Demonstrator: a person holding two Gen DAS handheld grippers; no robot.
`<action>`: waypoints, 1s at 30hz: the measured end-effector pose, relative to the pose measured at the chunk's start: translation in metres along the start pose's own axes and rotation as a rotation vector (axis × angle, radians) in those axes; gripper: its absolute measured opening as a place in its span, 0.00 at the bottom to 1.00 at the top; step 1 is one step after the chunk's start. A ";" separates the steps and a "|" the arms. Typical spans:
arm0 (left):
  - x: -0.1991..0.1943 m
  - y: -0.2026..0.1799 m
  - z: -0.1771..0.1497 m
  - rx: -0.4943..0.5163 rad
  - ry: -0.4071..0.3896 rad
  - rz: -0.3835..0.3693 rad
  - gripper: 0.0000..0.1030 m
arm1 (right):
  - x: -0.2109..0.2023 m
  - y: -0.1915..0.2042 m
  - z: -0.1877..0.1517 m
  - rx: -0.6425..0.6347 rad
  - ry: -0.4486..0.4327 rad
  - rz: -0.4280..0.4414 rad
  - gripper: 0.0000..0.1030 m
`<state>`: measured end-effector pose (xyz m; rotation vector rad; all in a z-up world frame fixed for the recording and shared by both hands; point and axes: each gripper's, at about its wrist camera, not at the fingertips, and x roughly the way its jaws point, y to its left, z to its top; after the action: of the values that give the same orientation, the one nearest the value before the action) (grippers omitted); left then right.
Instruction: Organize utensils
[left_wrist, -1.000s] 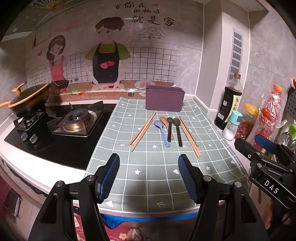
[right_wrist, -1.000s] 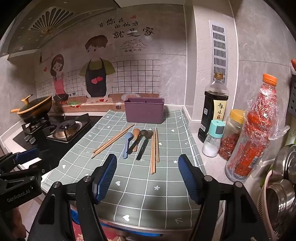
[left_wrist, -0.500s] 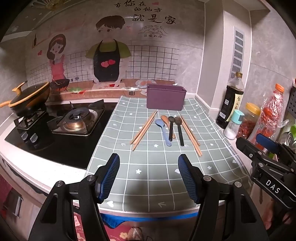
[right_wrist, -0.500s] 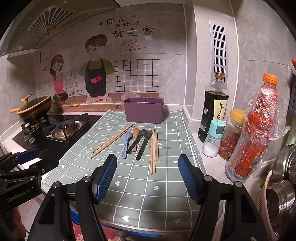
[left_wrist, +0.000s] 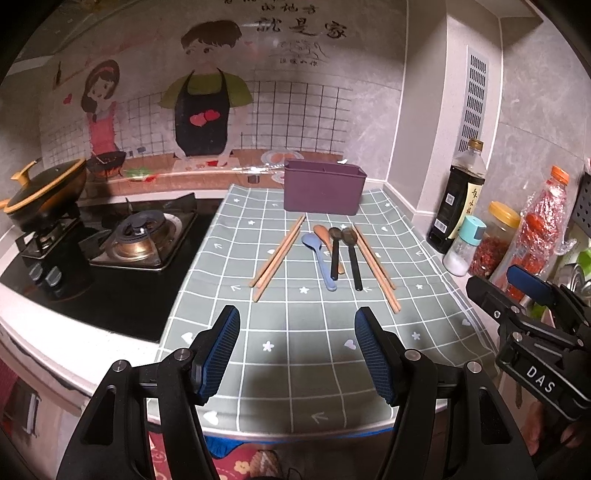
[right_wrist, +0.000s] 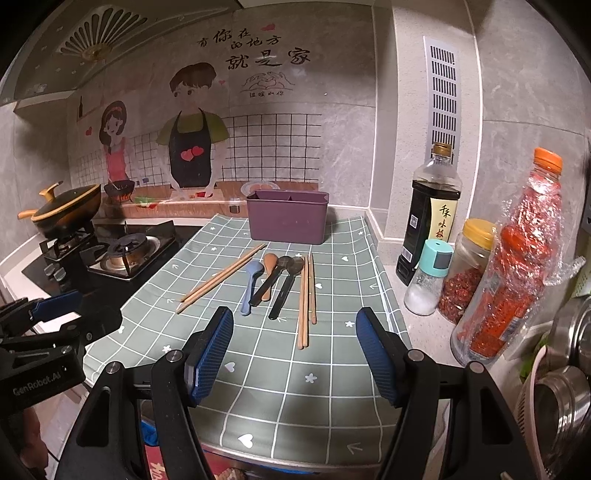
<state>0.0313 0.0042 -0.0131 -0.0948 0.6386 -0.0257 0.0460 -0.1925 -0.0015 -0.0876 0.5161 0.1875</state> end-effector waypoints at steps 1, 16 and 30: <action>0.006 0.001 0.003 -0.002 0.011 -0.007 0.63 | 0.003 0.001 0.001 -0.007 0.003 -0.003 0.65; 0.104 0.033 0.065 0.025 0.075 -0.050 0.59 | 0.110 0.008 0.033 -0.061 0.135 -0.036 0.65; 0.173 0.071 0.104 -0.023 0.116 -0.139 0.51 | 0.228 0.011 0.061 0.044 0.317 -0.022 0.43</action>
<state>0.2323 0.0739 -0.0396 -0.1610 0.7471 -0.1591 0.2677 -0.1385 -0.0631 -0.0804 0.8344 0.1412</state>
